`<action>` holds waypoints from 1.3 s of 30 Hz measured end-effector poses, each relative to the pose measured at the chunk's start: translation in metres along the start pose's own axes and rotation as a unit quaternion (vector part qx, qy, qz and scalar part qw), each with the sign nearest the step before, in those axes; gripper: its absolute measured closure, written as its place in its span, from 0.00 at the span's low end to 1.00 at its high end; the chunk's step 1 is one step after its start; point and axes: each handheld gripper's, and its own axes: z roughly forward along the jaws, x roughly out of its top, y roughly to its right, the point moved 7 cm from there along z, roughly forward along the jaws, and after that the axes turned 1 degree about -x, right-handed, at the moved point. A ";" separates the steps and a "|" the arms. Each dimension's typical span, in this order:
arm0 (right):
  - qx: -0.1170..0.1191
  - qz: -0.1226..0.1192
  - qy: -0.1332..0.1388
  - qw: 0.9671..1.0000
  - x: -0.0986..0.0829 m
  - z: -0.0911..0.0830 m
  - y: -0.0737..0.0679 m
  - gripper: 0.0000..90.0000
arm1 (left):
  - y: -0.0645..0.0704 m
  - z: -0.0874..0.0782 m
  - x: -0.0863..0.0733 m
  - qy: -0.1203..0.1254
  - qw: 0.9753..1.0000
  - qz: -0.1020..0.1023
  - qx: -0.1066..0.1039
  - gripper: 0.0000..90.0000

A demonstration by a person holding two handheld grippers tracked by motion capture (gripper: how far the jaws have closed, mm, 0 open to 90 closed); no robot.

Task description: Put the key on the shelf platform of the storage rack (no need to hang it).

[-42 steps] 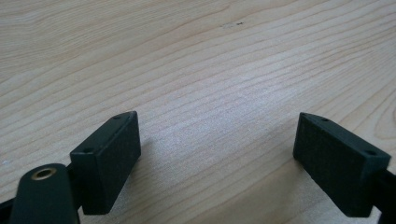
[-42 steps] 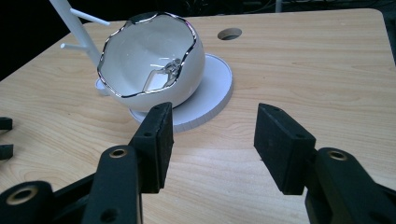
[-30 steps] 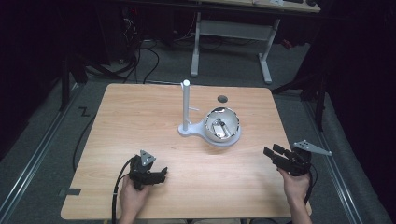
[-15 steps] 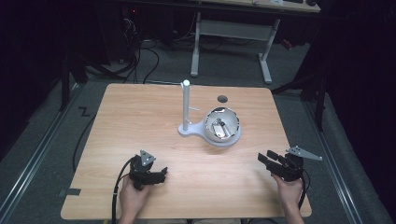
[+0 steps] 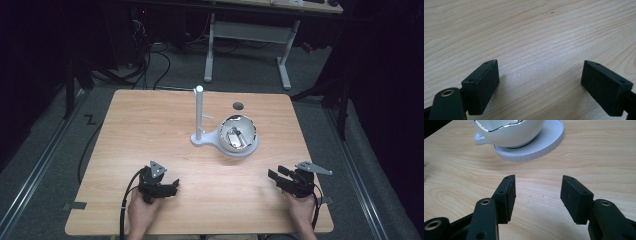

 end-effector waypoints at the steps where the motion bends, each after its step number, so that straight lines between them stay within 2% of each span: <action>1: 0.001 0.002 -0.002 1.000 -0.001 0.001 -0.001 0.52 | 0.000 0.000 0.000 0.000 1.000 0.000 0.000 0.17; 16: -0.015 -0.037 -0.030 0.999 -0.021 0.018 -0.013 0.49 | 0.000 0.000 0.000 0.000 1.000 0.000 0.000 0.17; 24: -0.029 -0.074 -0.042 0.996 -0.025 0.024 -0.020 0.49 | 0.000 0.000 0.000 0.000 1.000 0.000 0.000 0.17; 39: -0.042 -0.110 -0.074 0.990 -0.029 0.033 -0.029 0.46 | 0.000 0.000 0.000 0.000 1.000 0.000 0.000 0.17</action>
